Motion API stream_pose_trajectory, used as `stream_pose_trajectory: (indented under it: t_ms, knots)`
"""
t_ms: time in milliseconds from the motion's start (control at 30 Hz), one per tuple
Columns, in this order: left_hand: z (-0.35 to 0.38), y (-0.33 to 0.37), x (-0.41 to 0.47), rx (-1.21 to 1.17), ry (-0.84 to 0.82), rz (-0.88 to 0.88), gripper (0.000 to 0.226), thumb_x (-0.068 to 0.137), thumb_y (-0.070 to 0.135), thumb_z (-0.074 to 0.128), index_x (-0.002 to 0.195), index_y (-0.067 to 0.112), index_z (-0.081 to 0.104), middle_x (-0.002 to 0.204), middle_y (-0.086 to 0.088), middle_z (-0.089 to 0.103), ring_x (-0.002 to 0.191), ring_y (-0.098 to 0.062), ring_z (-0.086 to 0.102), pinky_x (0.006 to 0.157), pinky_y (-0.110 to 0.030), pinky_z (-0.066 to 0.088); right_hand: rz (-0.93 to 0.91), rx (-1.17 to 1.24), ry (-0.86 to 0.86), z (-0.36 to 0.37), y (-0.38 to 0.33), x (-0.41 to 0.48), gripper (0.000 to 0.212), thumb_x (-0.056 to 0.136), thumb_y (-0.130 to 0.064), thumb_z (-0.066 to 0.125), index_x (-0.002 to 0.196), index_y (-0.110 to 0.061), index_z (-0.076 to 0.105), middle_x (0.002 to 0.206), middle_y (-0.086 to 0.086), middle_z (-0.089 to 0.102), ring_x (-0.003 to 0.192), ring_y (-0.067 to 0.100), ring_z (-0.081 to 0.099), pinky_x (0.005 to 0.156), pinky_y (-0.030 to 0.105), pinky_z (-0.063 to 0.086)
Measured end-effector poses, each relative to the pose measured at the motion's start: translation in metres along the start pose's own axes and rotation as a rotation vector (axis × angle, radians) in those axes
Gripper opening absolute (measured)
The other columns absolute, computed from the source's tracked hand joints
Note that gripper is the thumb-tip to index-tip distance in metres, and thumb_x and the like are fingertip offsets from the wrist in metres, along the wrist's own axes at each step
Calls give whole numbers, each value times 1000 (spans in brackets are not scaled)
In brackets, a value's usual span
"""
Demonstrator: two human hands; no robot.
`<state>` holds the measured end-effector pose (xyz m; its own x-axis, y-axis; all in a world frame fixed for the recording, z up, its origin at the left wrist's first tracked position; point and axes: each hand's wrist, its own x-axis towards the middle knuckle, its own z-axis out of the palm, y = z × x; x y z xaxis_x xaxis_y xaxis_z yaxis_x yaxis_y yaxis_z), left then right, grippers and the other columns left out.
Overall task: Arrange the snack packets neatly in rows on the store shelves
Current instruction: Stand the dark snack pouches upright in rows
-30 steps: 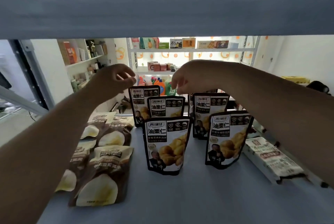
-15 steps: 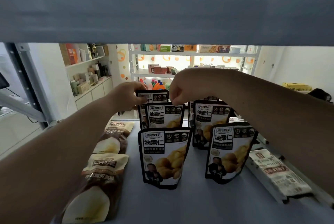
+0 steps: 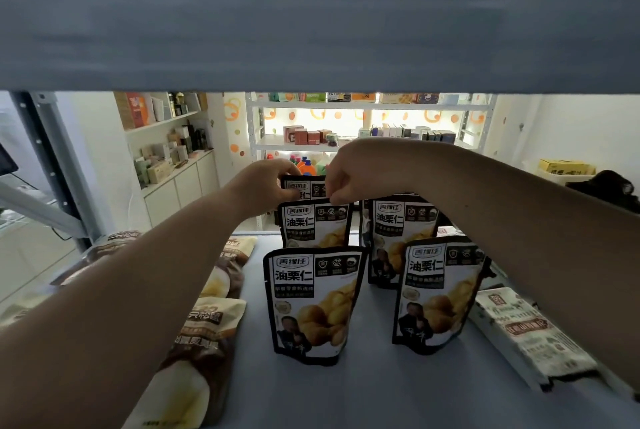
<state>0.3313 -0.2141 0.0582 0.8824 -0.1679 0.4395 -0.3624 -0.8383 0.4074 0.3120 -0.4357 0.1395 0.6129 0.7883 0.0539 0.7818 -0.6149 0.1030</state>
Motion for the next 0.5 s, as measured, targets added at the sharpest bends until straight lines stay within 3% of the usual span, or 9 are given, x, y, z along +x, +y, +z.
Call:
stream_pose_trajectory:
  t_ms: [67,167,233,300,367,433,500]
  knots:
    - [-12,8,-11,20,93,-26,42,86,20,72,123,12,54,107,1,58,86,-13,61,64,-14,46,11,17,29,0,1,-6,22,91,-40,63,109,-29,71,85,-25,59,78,-10,52,73,17,43]
    - [-43,27,-48,-62,257,-93,31,88,34,67,113,25,52,96,11,61,77,-7,64,56,-15,48,34,35,93,-2,3,-24,27,90,-42,64,115,-31,67,86,-25,59,78,-11,50,70,17,40]
    - [-55,44,-84,-320,224,-124,25,82,50,63,101,34,57,89,10,68,78,-7,69,61,-27,58,62,50,124,-5,5,-43,27,89,-42,64,115,-33,67,91,-22,64,82,-9,54,77,22,46]
    - [-56,65,-125,-563,125,-157,36,71,66,61,96,39,63,95,11,71,87,-12,71,75,-41,59,121,79,179,-5,8,-66,27,88,-46,64,113,-36,66,93,-20,67,83,-6,59,81,26,50]
    - [-46,81,-160,-590,46,-179,52,63,79,61,101,44,62,103,16,70,94,-7,69,79,-42,55,195,150,269,3,12,-92,28,84,-55,61,109,-42,65,91,-23,67,81,-7,60,78,28,52]
    - [-31,92,-179,-470,40,-181,53,63,78,62,108,50,56,108,27,66,95,4,66,74,-28,54,268,307,431,21,11,-118,28,81,-63,59,105,-49,63,93,-30,66,84,-14,58,70,23,48]
    - [-13,99,-186,-513,89,-213,41,73,56,69,109,49,52,106,26,67,94,5,66,69,-23,56,376,485,663,47,3,-140,33,78,-68,59,108,-54,61,104,-33,63,91,-16,57,69,16,44]
